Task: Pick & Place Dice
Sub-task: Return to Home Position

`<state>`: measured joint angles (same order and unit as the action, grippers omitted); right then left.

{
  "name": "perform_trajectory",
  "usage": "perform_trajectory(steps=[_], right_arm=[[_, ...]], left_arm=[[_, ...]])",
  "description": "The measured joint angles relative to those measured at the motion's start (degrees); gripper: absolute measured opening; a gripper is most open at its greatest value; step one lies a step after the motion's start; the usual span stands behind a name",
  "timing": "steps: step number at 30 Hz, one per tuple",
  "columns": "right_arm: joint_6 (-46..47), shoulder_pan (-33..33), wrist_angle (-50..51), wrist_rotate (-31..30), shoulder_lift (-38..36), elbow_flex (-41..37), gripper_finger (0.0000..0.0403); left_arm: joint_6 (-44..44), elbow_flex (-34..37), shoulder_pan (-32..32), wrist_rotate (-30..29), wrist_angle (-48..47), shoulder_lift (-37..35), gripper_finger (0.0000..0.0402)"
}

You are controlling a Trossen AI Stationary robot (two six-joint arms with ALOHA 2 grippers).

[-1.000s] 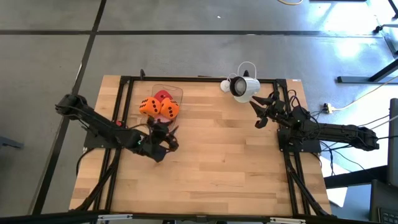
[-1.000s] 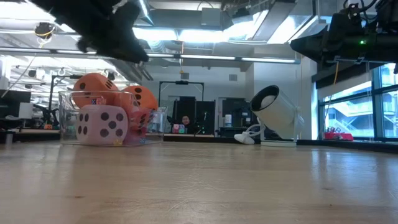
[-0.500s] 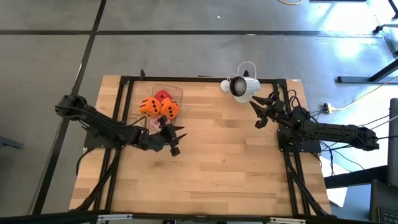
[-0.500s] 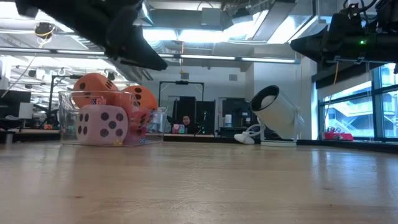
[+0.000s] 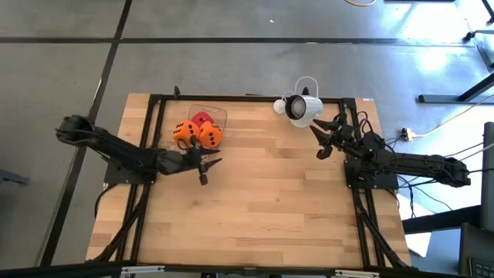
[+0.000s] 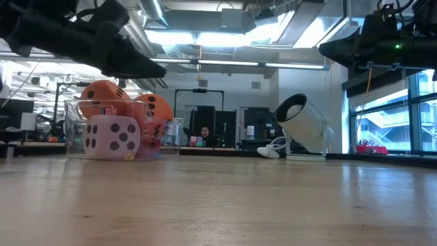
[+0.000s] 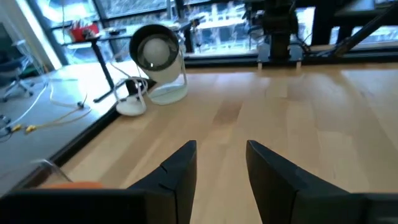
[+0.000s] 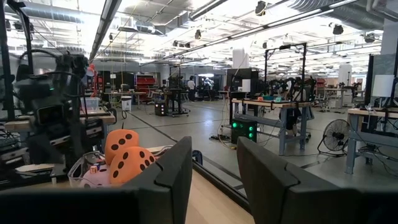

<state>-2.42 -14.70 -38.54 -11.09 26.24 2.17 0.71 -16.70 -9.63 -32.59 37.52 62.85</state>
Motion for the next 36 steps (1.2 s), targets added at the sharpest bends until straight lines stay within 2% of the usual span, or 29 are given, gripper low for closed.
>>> perform_trajectory(steps=[4,9,14,18,21,27,36], right_arm=[[-0.02,0.01,0.0,0.02,-0.01,-0.01,0.013],[0.0,0.0,0.0,0.02,-0.02,0.0,0.013],[-0.02,0.0,0.0,0.02,0.0,0.0,0.013],[0.0,0.0,0.0,0.02,-0.02,-0.01,0.013],[-0.02,0.0,0.0,0.02,0.0,0.0,0.013],[-0.02,0.02,0.0,0.02,-0.02,-0.01,0.013],[-0.02,0.0,0.0,0.02,-0.02,0.0,0.0129]], left_arm=[[3.74,3.97,3.74,4.89,-0.94,-7.41,0.0126],[8.15,6.57,8.72,14.41,-4.75,-14.44,0.0118],[7.66,7.77,13.85,23.81,-4.71,-19.9,0.011],[7.52,8.51,16.42,28.9,-5.1,-24.68,0.0103],[6.43,8.75,16.99,29.63,-8.99,-29.4,0.0099],[4.79,8.78,16.88,28.98,-24.19,-42.48,0.0092],[2.42,8.8,16.88,28.15,-39.21,-58.95,0.0088]])
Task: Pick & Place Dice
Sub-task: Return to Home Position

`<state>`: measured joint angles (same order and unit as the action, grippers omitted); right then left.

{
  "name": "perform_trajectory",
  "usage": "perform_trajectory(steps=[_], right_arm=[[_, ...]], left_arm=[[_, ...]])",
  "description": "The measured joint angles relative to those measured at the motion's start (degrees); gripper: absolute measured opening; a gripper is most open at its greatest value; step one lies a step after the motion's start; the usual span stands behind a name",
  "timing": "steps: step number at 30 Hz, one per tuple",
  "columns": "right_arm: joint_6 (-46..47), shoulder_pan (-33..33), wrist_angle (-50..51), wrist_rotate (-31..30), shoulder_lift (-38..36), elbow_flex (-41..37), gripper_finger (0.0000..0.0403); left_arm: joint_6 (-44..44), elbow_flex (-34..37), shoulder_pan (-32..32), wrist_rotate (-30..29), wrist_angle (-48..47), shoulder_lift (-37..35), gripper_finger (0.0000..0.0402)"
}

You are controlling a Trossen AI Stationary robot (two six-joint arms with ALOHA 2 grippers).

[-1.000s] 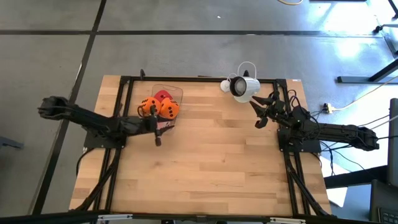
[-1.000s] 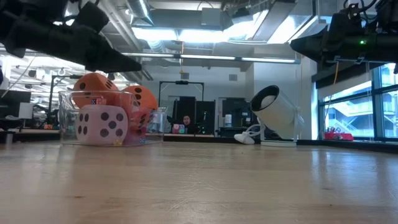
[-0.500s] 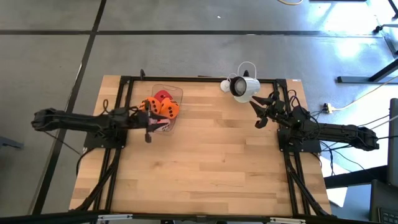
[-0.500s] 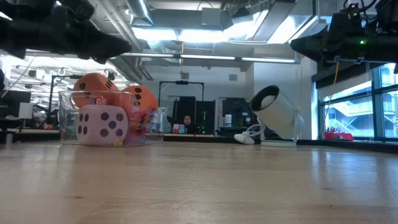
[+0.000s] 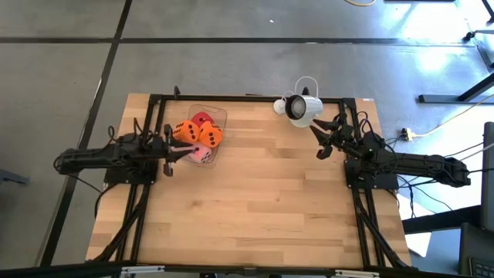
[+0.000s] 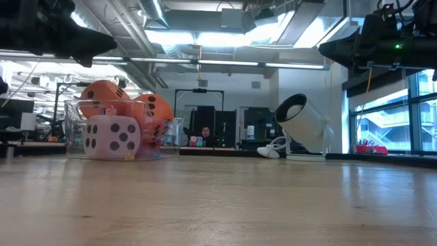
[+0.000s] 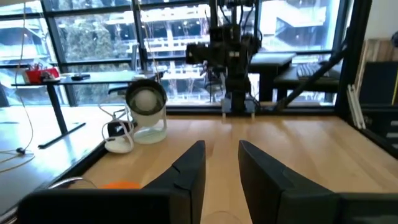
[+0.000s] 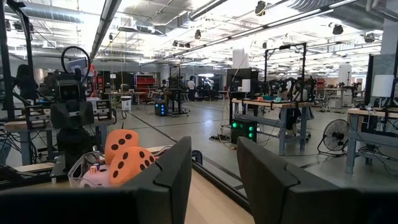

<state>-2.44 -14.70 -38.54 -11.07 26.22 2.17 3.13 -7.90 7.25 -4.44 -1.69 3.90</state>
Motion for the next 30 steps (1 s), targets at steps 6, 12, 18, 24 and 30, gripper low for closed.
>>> perform_trajectory(steps=[6,12,18,24,30], right_arm=[[0.0,0.0,0.0,0.0,0.0,0.0,0.0129],[0.0,0.01,0.01,0.0,0.01,0.0,0.0129],[0.0,0.0,0.0,0.0,0.02,0.0,0.0129],[0.02,0.01,0.01,0.0,0.02,-0.01,0.0129],[0.0,0.02,0.0,0.0,0.02,0.0,0.0129]], left_arm=[[-0.92,0.04,-0.01,-0.08,-5.04,-3.87,0.0086],[-4.82,-0.07,-0.01,-1.84,-5.15,-3.87,0.0086],[-13.92,-0.07,-0.01,-1.86,-5.01,-3.72,0.0086],[-18.85,-0.07,-0.01,-1.88,-5.01,-3.41,0.0087],[-18.42,-0.07,-0.01,-1.88,-4.99,-3.41,0.0086]])
